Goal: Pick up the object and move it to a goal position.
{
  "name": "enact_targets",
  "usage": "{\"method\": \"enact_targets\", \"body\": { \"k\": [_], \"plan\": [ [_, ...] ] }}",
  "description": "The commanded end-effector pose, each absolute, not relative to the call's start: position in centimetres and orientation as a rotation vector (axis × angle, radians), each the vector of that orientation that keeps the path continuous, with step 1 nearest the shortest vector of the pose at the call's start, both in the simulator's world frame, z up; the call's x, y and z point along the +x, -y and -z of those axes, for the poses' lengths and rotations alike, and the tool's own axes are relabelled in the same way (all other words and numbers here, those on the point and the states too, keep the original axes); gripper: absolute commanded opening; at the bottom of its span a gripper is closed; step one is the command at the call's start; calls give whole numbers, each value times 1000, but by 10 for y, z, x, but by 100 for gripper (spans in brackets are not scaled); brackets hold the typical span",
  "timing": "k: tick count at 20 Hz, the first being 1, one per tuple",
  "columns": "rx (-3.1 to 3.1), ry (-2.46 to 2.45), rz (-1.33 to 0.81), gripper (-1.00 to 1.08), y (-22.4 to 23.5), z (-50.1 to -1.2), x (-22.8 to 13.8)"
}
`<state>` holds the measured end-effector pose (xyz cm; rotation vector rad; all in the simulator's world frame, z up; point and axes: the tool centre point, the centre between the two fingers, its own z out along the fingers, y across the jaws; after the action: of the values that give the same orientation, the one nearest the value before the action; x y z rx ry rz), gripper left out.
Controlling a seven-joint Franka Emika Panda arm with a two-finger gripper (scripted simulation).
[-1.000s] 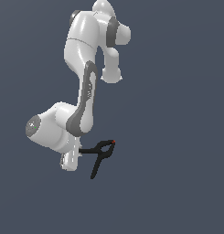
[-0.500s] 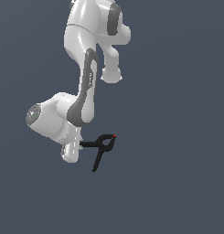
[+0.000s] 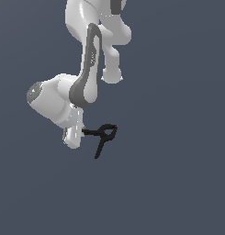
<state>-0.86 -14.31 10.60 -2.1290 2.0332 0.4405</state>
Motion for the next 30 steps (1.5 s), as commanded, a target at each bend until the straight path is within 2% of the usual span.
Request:
{"method": "enact_targets", "body": {
  "k": [1,15,30],
  "plan": [
    [-2128,-2031,-437,-100,140,-123,-21],
    [-2129,-2031,-436,-100,128,-186,-73],
    [-2130,-2034,-438,-100,123,-213,-78]
  ]
}}
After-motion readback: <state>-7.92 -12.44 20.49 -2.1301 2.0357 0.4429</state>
